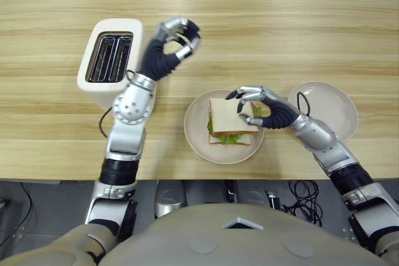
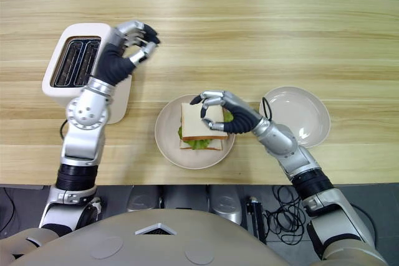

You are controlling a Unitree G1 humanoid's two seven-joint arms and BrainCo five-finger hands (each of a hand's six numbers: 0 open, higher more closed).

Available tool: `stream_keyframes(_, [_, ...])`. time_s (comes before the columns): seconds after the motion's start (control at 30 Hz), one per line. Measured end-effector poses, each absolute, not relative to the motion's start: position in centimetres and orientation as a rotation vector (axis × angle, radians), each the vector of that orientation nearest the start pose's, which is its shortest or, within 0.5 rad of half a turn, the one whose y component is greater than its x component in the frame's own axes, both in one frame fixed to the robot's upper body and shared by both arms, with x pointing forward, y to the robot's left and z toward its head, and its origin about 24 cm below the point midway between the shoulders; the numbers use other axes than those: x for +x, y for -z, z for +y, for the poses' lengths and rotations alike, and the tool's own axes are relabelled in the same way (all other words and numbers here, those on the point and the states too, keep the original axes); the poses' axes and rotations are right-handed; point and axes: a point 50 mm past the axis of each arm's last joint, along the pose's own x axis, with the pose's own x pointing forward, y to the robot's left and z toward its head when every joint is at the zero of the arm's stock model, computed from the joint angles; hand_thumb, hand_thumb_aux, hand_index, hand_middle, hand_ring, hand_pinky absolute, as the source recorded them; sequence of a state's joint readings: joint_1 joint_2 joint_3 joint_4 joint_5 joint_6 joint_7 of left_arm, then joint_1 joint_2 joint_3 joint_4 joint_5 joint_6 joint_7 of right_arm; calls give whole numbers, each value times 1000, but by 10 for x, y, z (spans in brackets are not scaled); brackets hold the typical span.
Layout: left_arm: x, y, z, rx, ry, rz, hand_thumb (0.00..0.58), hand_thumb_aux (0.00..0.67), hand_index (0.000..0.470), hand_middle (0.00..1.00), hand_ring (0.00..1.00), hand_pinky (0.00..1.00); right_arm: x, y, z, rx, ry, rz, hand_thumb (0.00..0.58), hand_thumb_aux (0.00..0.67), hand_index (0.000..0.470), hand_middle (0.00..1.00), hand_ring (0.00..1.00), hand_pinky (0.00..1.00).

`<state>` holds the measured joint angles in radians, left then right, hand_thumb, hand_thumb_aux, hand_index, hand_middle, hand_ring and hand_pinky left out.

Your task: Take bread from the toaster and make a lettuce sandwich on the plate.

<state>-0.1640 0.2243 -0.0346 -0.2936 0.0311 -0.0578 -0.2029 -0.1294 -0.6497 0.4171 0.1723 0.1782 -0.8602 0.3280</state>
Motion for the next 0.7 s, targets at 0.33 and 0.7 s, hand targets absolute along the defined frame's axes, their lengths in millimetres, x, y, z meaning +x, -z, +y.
stream_keyframes(0.33, [232, -164, 174, 229, 452, -405, 580, 670, 460, 1000, 1000, 1000, 235, -102, -179, -310, -913, -486, 580, 670, 460, 1000, 1000, 1000])
stream_keyframes(0.7, [166, -54, 179, 551, 953, 158, 580, 670, 460, 1000, 1000, 1000, 219, -51, -237, -596, -1106, 8, 580, 670, 460, 1000, 1000, 1000])
